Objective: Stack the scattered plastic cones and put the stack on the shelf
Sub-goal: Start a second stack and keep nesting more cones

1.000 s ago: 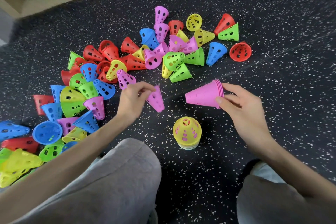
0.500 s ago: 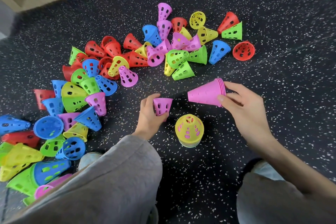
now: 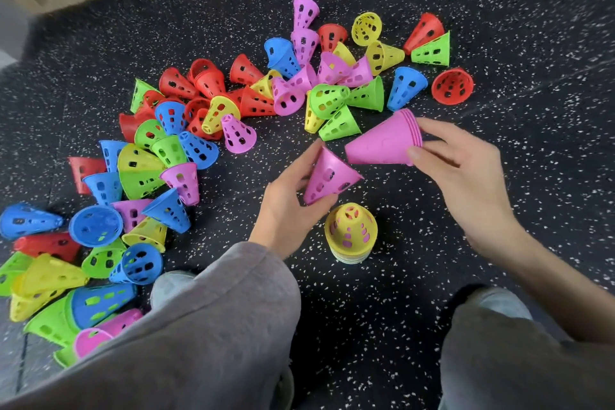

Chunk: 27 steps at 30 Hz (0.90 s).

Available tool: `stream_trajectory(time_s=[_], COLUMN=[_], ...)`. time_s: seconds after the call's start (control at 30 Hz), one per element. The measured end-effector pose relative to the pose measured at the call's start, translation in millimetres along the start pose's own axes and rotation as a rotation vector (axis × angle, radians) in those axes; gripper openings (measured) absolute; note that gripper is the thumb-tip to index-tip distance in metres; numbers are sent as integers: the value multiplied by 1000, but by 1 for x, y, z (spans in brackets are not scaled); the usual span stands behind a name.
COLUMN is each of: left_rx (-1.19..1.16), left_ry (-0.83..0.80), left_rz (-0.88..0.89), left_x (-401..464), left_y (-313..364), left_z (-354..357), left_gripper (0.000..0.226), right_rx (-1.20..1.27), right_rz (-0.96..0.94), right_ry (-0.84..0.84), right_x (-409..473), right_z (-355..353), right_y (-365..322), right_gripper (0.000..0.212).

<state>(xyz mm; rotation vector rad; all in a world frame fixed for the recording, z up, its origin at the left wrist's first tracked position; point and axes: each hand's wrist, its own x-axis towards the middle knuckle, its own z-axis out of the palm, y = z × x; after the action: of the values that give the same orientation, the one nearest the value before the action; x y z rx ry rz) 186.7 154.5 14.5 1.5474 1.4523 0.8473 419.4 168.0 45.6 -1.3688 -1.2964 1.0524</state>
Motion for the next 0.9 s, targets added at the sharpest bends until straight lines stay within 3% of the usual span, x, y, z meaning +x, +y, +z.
stream_trajectory(time_s=[0.17, 0.37, 0.5, 0.67, 0.77, 0.9], left_rx=[12, 122, 82, 17, 246, 581], left_ry=[-31, -16, -48, -100, -138, -338], left_rz=[62, 152, 163, 133, 107, 203], left_x=[0, 9, 18, 53, 89, 130], left_y=[7, 20, 19, 11, -5, -27], left_z=[3, 7, 10, 14, 13, 10], left_gripper=[78, 61, 57, 37, 38, 51], right_rx=[-23, -46, -70, -112, -135, -161], right_rz=[-21, -21, -22, 11, 69, 110], right_ry=[-154, -223, -205, -64, 5, 24], right_x=[0, -2, -1, -6, -12, -17], right_z=[6, 10, 6, 0, -10, -23], right_y=[-5, -5, -1, 5, 8, 13], right_gripper=[41, 42, 45, 43, 42, 41])
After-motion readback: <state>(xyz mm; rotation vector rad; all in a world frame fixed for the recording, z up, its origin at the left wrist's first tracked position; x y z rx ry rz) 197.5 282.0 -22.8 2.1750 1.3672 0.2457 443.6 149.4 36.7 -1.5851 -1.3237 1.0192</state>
